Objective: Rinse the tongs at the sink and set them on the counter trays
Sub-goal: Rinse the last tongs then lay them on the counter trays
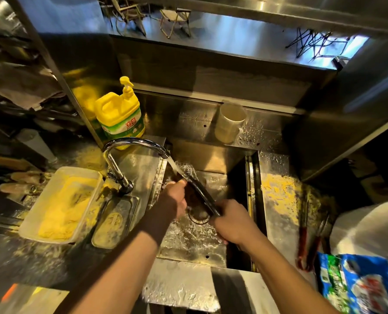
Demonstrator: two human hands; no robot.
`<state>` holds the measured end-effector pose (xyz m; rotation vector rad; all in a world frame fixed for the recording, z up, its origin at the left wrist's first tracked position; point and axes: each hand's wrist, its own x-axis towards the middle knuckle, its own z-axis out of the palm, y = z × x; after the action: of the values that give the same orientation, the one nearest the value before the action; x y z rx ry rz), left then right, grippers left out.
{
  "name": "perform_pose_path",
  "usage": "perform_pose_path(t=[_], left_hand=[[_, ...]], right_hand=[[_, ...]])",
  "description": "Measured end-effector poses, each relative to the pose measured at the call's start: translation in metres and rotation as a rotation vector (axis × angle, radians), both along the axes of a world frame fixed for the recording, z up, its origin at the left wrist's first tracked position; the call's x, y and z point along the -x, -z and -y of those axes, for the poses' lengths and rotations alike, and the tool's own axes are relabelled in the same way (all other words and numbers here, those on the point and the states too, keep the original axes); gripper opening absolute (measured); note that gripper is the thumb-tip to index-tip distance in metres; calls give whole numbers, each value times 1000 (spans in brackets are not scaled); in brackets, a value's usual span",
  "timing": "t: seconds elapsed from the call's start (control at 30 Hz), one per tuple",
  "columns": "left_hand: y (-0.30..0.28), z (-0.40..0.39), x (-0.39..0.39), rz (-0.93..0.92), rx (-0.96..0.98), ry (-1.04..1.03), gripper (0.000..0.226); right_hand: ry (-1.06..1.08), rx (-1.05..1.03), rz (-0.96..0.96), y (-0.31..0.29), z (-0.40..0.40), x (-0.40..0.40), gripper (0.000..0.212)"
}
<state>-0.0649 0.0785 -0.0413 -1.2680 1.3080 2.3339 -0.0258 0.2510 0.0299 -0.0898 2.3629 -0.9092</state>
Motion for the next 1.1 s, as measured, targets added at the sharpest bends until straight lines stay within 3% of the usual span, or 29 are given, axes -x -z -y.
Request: perform_pose_path(t=[0.23,0.37,0.47,0.6,0.7,0.77,0.83,0.93,1.03,1.1], left_hand=[[-2,3,3,-15,112,116,28],[-7,14,7,17,243,129,31],[-10,1,-1,-5,157,138,20],[-7,7,5,-4,123,54,30],[-10,-5,-2,-61,42,124,17],[-9,-11,-2,-70,13,170,23],[-8,-4,4,-61,72,170,22],[1,9,10,-1,333,89,9],[12,16,6,74,390,-24,43],[20,18,0,66,388,32,35]], right_hand=[[-14,-69,-69,-4,5,3,15],[-46,-20,-5,-3,1,-4,20],[-9,-69,-70,-4,3,1,14],[-8,-41,-24,-5,3,-13,19],[28,-79,-87,-8,5,-6,13],[16,-89,-109,-10,12,-4,11],[16,-34,-45,-11,5,-10,13],[60,16,114,-18,-24,-19,17],[212,130,234,-26,-48,-17,13],[334,220,271,-30,-53,-14,6]])
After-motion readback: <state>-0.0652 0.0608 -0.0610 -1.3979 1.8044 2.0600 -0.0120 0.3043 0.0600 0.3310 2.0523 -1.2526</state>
